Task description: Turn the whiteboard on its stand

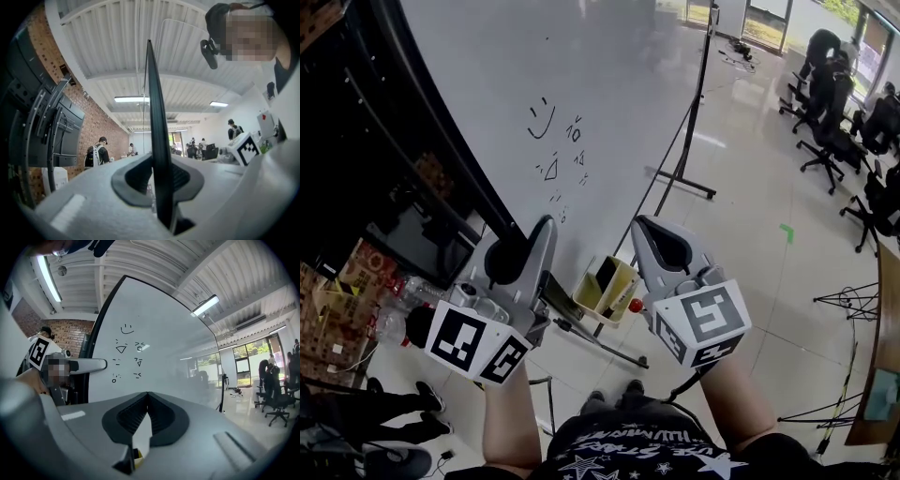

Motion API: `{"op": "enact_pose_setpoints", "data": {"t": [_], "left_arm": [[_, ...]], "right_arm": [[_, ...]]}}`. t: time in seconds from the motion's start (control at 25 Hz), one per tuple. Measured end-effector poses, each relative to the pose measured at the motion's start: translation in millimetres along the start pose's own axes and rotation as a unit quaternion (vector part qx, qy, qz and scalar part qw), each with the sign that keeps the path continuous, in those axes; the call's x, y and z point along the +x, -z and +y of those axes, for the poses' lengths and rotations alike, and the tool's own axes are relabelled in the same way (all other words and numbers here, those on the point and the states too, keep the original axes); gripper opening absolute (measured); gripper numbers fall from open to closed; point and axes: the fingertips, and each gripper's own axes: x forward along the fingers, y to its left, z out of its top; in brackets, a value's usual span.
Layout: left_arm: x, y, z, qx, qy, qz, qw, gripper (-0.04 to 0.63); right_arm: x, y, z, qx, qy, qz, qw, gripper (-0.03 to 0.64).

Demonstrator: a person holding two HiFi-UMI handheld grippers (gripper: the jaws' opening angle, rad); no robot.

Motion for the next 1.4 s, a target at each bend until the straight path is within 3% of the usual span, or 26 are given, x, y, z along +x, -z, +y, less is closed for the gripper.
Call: {"op": "enact_pose_setpoints", "data": {"t": [0.6,0.88,0.92,1.0,1.08,1.4], "left_arm": [[-1,2,-2,-0.029,0.043,-0.002,0.9987,0.079],[-3,3,-4,-0.039,0.056,-0.012,0.9976,0.088],[-3,5,-6,-0.038,0.059,-0.010,0.9975,0.105],[-3,6,-12,-0.033,0.064,-0.006,0.9973,0.232],[-5,6,-16,-0.028,0.065,-0.005,0.9975,0.293],[-40,10,-11,-0.018,0.044,0.002,0.9989,0.310]], "right_arm": [[-1,-8,9,-0.006,0.063,-0.002,0.998,0.008],[-3,-10,10,-0.006,0.068,-0.004,0.998,0.008],[-3,-10,11,-0.005,0.068,-0.005,0.998,0.008],[-3,-11,11,-0.004,0.067,-0.006,0.998,0.008],[-4,-11,12,-0.003,0.066,-0.007,0.998,0.008],[-10,-6,9,0.019,0.059,-0.010,0.998,0.008]]}}
